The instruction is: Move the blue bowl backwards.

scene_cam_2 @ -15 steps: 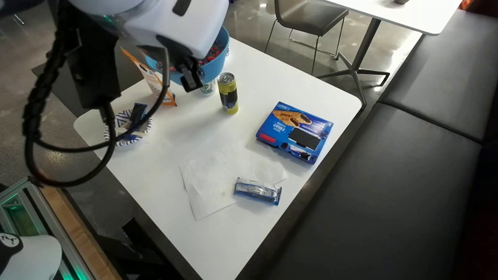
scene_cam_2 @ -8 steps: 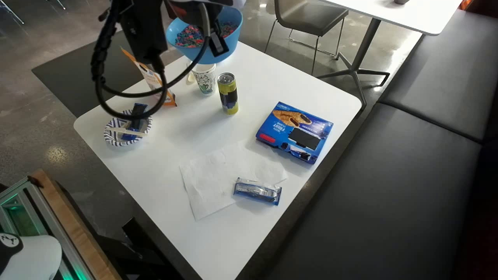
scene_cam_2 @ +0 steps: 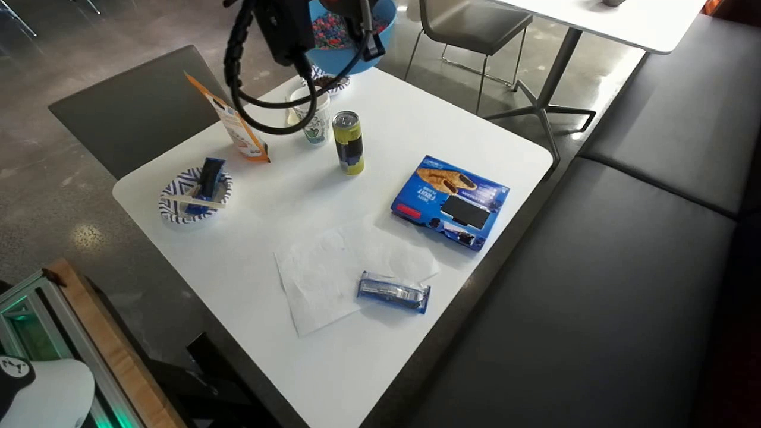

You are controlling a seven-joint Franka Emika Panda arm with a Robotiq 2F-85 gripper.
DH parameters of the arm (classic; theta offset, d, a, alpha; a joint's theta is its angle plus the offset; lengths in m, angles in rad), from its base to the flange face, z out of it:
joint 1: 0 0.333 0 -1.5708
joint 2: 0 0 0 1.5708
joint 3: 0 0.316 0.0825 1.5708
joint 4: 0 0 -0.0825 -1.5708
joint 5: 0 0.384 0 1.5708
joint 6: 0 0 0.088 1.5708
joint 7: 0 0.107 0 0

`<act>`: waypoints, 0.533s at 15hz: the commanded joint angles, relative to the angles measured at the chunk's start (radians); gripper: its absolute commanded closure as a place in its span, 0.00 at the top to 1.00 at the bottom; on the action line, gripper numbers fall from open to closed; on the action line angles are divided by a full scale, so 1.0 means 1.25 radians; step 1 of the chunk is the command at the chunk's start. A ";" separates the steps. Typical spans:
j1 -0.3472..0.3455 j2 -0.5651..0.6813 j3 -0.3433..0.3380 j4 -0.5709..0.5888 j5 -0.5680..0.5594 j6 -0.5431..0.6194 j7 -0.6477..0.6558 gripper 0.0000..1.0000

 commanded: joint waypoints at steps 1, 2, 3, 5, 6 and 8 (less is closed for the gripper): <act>-0.018 0.008 0.019 0.010 0.004 -0.002 0.003 0.05; -0.018 0.013 0.020 0.016 0.006 -0.002 0.004 0.05; -0.019 0.015 0.020 0.019 0.006 -0.003 0.005 0.05; -0.020 0.015 0.020 0.020 0.007 -0.006 0.006 0.05; -0.020 0.015 0.020 0.020 0.007 -0.008 0.006 0.05; -0.021 0.015 0.020 0.021 0.007 -0.010 0.006 0.01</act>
